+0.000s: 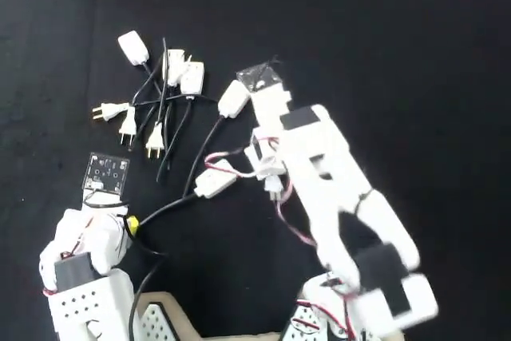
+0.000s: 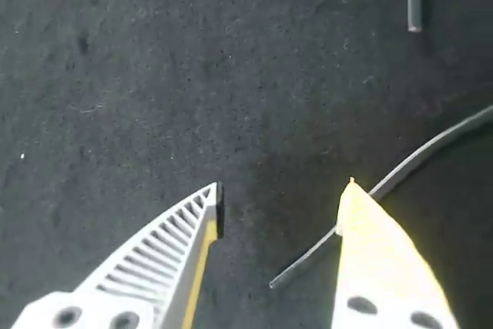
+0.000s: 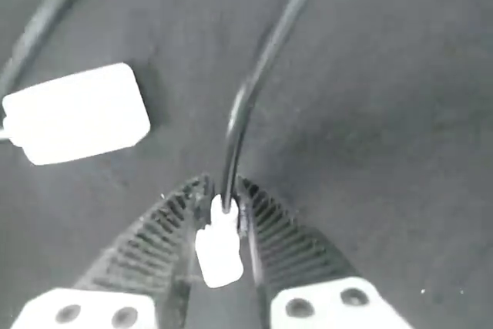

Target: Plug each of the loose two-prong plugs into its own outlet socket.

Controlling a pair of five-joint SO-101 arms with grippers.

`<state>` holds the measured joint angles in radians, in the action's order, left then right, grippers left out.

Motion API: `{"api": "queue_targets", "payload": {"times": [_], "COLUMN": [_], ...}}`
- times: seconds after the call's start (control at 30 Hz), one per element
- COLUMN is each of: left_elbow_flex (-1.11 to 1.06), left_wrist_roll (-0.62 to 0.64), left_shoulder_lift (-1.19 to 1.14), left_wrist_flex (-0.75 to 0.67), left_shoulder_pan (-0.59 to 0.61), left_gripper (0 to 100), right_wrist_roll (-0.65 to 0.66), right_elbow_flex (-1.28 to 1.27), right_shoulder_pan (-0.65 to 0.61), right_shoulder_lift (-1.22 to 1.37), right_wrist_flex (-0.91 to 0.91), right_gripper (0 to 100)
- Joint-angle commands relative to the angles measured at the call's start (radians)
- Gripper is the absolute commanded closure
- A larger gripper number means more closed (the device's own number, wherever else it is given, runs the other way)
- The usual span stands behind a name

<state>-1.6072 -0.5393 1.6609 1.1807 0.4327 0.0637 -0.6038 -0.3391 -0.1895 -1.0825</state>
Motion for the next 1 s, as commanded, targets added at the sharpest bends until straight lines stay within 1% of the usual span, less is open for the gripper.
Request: {"api": "queue_targets", "payload": {"times": [0.0,0.13,0.23,0.5,0.63,0.73,0.8,0.9,0.97], "left_elbow_flex": [0.005,0.005,0.004,0.002,0.002,0.002,0.002,0.004,0.004], "left_wrist_roll": [-0.04,-0.048,-0.049,-0.051,-0.051,-0.051,-0.051,-0.051,-0.051], "left_shoulder_lift": [0.006,0.006,0.006,0.006,0.006,0.006,0.006,0.006,0.006], "left_wrist_flex": [0.006,0.008,0.008,0.008,0.009,0.009,0.009,0.011,0.011], "left_shoulder_pan": [-0.012,-0.012,-0.012,-0.012,-0.013,-0.013,-0.013,-0.013,-0.013], "left_gripper": [75,75,75,75,75,75,75,75,75], "right_wrist_roll": [-0.034,-0.069,-0.109,-0.121,-0.121,-0.121,-0.121,-0.121,-0.121], "right_elbow_flex": [-0.064,-0.15,-0.242,-0.595,-0.723,-0.789,-0.823,-0.869,-0.885], "right_shoulder_pan": [-0.018,-0.089,-0.129,-0.166,-0.166,-0.167,-0.192,-0.233,-0.232], "right_shoulder_lift": [-0.156,-0.275,-0.367,-0.642,-0.76,-0.789,-0.783,-0.753,-0.711], "right_wrist_flex": [0.072,0.121,0.21,0.62,0.775,0.862,0.918,1.036,1.119], "right_gripper": [98.5,98.6,98.6,98.6,98.7,98.7,98.7,98.7,98.7]}}
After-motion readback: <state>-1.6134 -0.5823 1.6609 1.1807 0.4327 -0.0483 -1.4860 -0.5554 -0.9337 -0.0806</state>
